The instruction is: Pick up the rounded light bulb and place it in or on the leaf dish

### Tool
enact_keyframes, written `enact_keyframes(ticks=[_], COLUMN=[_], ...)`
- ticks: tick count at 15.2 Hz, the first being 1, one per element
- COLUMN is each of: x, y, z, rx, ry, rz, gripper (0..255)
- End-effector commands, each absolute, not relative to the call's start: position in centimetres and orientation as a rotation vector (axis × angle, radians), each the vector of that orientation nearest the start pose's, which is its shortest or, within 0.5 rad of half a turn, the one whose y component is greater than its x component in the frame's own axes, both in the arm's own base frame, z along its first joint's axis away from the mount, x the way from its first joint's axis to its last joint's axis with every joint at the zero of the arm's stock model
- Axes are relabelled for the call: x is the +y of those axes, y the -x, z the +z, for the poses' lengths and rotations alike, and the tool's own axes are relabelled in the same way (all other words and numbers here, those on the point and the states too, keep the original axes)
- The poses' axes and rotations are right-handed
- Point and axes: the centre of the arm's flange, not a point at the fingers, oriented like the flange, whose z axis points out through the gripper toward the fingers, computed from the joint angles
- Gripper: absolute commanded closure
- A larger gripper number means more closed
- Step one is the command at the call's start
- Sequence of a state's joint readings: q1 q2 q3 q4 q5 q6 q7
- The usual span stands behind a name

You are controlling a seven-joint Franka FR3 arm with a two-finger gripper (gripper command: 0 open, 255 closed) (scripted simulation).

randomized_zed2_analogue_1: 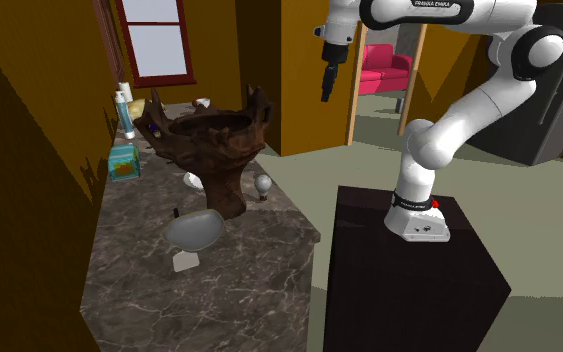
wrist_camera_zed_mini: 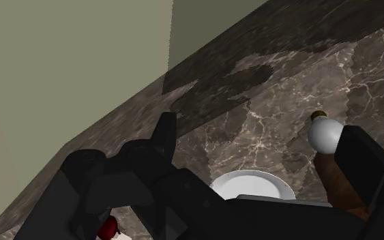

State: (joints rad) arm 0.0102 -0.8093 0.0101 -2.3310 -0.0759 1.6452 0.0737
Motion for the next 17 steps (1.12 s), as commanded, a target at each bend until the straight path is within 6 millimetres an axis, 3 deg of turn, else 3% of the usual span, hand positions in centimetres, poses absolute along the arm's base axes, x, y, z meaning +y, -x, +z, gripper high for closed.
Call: enact_keyframes(ticks=[1,17], x=[0.0,8.2], y=[-30.8,-41.2], z=[61.7,46.3], rx=[0.089,-0.031], ry=[3.211,3.158], rz=[-0.205,-0.305], gripper=[0,0])
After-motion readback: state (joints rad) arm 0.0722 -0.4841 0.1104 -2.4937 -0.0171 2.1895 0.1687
